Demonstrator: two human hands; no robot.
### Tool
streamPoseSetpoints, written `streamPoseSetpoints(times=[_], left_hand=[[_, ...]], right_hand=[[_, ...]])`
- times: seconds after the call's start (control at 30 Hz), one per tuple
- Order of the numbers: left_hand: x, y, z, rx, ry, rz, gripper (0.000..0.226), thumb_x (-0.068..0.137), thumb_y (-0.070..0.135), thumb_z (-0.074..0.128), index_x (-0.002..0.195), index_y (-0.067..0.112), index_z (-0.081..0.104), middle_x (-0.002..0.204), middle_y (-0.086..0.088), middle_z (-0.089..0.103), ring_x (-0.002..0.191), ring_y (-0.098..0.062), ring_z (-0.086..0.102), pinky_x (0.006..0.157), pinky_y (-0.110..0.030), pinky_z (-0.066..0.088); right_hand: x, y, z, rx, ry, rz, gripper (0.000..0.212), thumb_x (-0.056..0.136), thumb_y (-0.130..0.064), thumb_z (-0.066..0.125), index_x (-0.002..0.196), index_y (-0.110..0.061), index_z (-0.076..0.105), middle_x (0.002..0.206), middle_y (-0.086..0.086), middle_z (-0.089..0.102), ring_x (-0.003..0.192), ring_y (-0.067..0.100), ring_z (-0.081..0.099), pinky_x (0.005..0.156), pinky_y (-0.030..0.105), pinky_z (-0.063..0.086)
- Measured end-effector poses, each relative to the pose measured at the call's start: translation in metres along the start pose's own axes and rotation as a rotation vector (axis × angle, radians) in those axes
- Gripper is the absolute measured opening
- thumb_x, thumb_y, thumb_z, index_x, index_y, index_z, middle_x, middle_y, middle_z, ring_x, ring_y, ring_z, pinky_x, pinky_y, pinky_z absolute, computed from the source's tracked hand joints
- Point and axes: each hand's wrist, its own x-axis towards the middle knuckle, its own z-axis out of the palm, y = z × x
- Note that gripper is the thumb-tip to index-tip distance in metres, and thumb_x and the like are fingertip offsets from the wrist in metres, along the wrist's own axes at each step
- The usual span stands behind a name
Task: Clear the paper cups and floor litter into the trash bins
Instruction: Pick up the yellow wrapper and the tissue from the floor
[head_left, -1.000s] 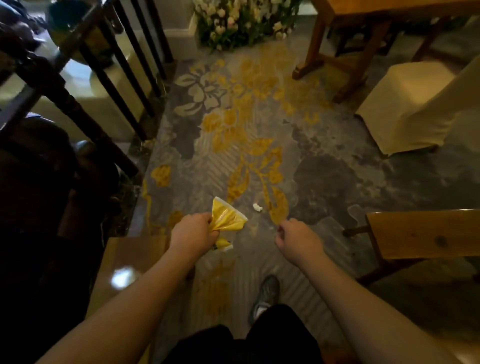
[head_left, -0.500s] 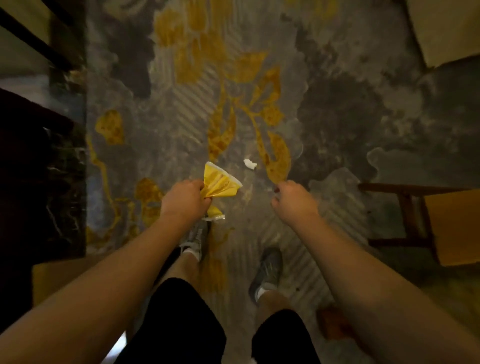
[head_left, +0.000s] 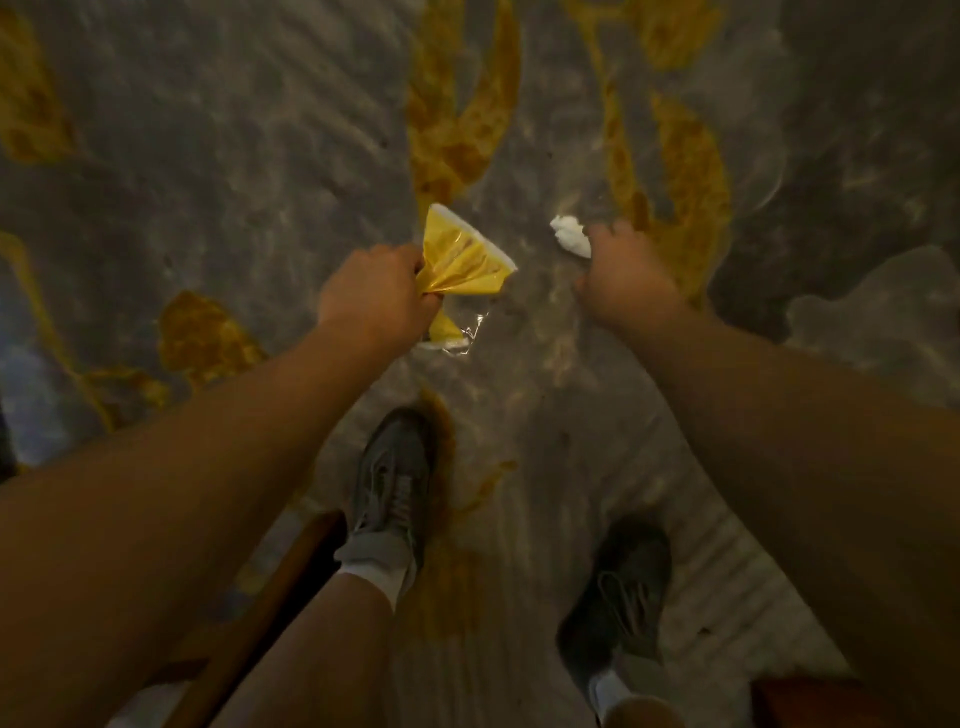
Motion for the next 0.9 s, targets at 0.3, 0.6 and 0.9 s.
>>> streamPoseSetpoints(times=[0.3, 0.6, 0.9], left_hand=[[0.035, -0.028, 0.06, -0.001, -0.063, -0.011, 0.03, 0.087, 0.04, 0.067, 0.107, 0.018, 0.069, 0.106, -0.01, 0.069, 0.098, -0.033, 0.065, 0.08, -0.046, 0.056], [0.007, -0.031, 0.006, -0.015, -0.057, -0.058, 0.027, 0.085, 0.037, 0.069, 0.104, 0.018, 0.069, 0.106, -0.011, 0.07, 0.099, -0.036, 0.065, 0.08, -0.049, 0.056], [-0.055, 0.025, -0.141, -0.12, 0.107, -0.038, 0.029, 0.083, 0.037, 0.07, 0.105, 0.019, 0.071, 0.102, -0.014, 0.072, 0.095, -0.04, 0.066, 0.073, -0.042, 0.052]], right_hand=[[0.063, 0.009, 0.07, -0.076, 0.092, 0.022, 0.04, 0.093, -0.014, 0.056, 0.13, -0.002, 0.046, 0.13, 0.023, 0.047, 0.118, 0.043, 0.049, 0.096, 0.045, 0.042], [0.035, -0.014, 0.023, -0.205, -0.039, -0.021, 0.031, 0.097, -0.016, 0.051, 0.124, -0.003, 0.058, 0.128, 0.023, 0.051, 0.118, 0.042, 0.05, 0.092, 0.044, 0.046], [-0.13, -0.047, -0.136, 0.129, 0.069, -0.013, 0.028, 0.088, -0.02, 0.059, 0.114, -0.011, 0.062, 0.116, 0.015, 0.058, 0.111, 0.035, 0.054, 0.084, 0.04, 0.046]])
